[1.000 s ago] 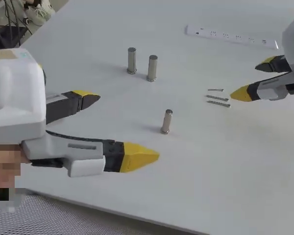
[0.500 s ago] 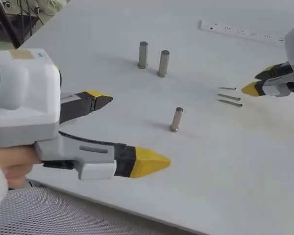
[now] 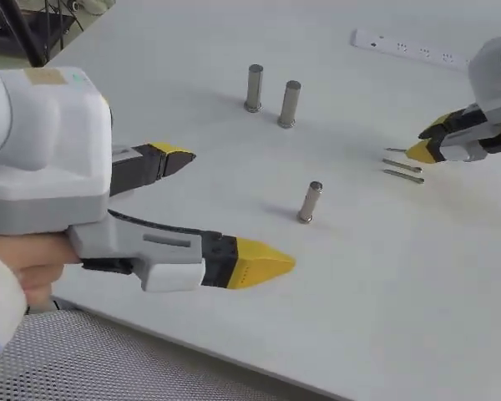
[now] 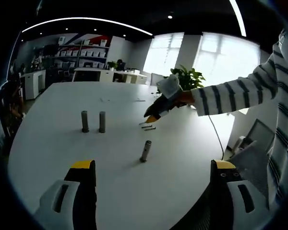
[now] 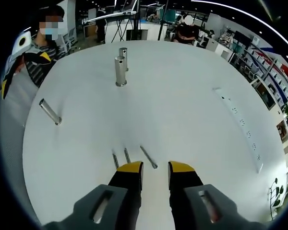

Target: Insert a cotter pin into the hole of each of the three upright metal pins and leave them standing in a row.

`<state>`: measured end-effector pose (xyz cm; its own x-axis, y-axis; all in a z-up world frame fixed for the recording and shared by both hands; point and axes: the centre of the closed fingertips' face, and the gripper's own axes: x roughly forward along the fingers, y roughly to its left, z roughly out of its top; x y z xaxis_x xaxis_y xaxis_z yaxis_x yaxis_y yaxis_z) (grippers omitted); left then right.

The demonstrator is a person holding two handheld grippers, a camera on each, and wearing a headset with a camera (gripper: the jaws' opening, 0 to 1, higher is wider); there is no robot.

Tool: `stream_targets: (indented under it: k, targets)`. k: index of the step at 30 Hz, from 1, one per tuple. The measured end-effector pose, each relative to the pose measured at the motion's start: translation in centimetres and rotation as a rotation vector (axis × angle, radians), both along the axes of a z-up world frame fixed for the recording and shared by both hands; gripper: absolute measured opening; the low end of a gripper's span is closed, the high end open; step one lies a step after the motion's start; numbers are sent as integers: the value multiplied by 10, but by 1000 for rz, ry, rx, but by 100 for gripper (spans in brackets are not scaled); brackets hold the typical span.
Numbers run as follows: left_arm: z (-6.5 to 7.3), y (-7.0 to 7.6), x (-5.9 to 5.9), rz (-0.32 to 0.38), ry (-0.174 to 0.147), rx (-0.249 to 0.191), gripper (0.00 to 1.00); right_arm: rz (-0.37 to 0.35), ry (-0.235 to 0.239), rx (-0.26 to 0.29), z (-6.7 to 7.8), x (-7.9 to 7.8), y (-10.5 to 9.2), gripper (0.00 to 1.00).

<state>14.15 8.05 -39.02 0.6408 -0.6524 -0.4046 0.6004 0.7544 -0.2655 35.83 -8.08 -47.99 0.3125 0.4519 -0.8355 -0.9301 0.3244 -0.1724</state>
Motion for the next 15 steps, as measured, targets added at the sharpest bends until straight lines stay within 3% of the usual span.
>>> stream_targets:
  k: [7, 15]
  targets:
    - [1, 1, 1, 2, -5, -2, 99, 48, 31, -44, -5, -1, 4, 7]
    - [-2, 7, 4, 15, -3, 14, 98, 110, 36, -101, -11, -3, 4, 0]
